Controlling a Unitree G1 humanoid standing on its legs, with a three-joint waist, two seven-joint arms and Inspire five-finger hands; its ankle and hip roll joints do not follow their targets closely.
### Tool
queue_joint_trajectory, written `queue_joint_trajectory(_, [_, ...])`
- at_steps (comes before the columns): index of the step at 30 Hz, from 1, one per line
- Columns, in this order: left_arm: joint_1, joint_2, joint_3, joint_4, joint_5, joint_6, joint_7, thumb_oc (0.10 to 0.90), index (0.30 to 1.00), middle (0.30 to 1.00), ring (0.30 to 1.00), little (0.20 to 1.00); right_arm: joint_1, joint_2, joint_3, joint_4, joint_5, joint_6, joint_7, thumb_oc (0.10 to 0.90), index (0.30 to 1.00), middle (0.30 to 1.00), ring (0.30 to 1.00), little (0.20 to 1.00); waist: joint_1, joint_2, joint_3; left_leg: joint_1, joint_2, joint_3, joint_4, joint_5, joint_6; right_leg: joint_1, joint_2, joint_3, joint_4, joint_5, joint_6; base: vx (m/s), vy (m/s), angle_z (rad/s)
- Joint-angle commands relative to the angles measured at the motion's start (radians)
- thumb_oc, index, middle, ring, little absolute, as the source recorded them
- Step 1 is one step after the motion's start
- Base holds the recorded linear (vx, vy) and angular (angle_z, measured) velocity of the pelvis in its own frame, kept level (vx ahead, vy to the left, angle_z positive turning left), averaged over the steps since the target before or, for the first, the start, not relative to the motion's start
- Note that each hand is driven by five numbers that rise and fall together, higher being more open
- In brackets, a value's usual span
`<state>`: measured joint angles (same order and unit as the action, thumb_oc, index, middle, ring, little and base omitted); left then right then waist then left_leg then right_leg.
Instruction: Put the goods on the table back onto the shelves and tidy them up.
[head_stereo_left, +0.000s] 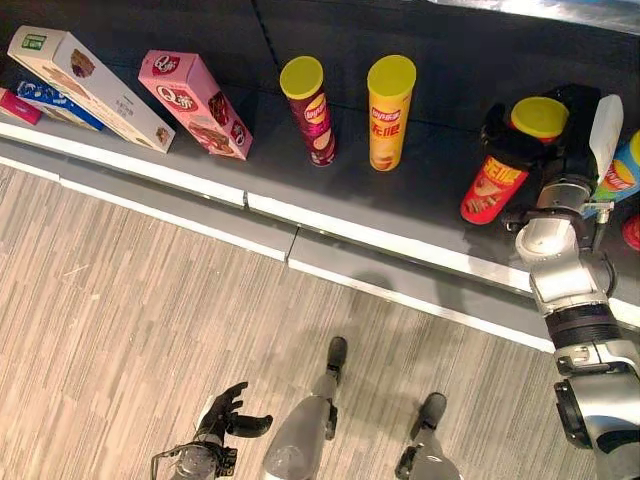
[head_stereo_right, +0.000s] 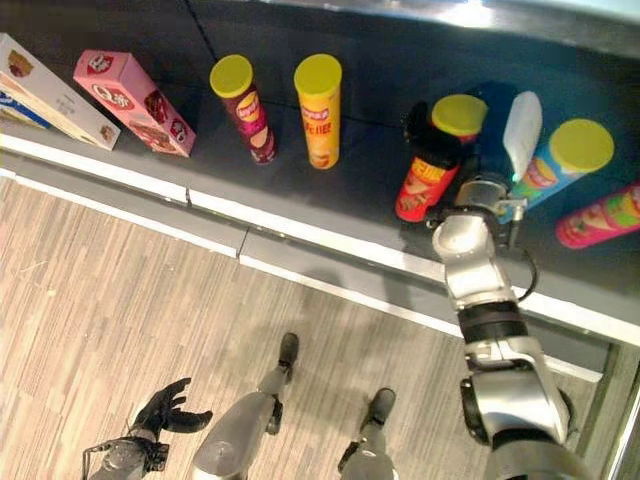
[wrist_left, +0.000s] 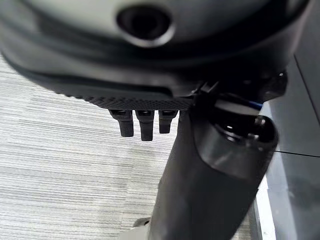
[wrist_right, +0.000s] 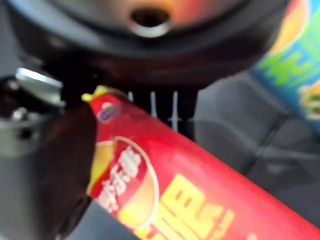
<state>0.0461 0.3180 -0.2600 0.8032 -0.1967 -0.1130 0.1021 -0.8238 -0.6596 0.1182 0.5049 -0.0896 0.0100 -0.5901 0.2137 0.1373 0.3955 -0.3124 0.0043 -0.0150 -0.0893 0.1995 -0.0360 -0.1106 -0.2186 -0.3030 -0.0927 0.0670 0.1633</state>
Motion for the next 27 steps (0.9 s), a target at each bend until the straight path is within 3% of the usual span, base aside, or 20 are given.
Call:
queue_joint_trajectory(1, [-0.016,0.065,-0.037,0.012,-0.011,-0.029,0.045,0.8,0.9,0.9,0.9,0.9,-0.14,-0.1,-0.026,-0.096,-0.109,-0.069,-0.131,0.4,0.3,0.3,0.3,0.3,0.034,-0.02,-0.047,-0.008,0.035,-0.02,0.047,-0.116,-0.061,-0.021,-0.103,-0.024,0.045,0.013,0.061,0.0,0.0,0.0])
queue_joint_trajectory(19, [-0.054,0.053,-0.045,-0.011,0.003,-0.041,0.08,0.8,0.9,0.9,0.9,0.9,-0.077,-0.079,-0.05,-0.177,-0.279,-0.013,-0.23,0.4,0.3,0.3,0.3,0.3,0.032,-0.014,-0.029,-0.054,0.016,-0.049,0.05,-0.109,-0.062,-0.044,-0.111,-0.053,0.049,0.018,0.067,0.0,0.005,0.06])
queue_joint_trajectory(27, [-0.053,0.037,-0.044,-0.003,0.01,-0.039,0.098,0.8,0.9,0.9,0.9,0.9,-0.006,-0.007,-0.082,-0.219,-0.282,-0.022,-0.26,0.4,0.3,0.3,0.3,0.3,0.021,-0.017,-0.023,-0.058,0.014,-0.055,0.043,-0.105,-0.061,-0.048,-0.113,-0.059,0.048,0.021,0.07,0.0,-0.001,0.03])
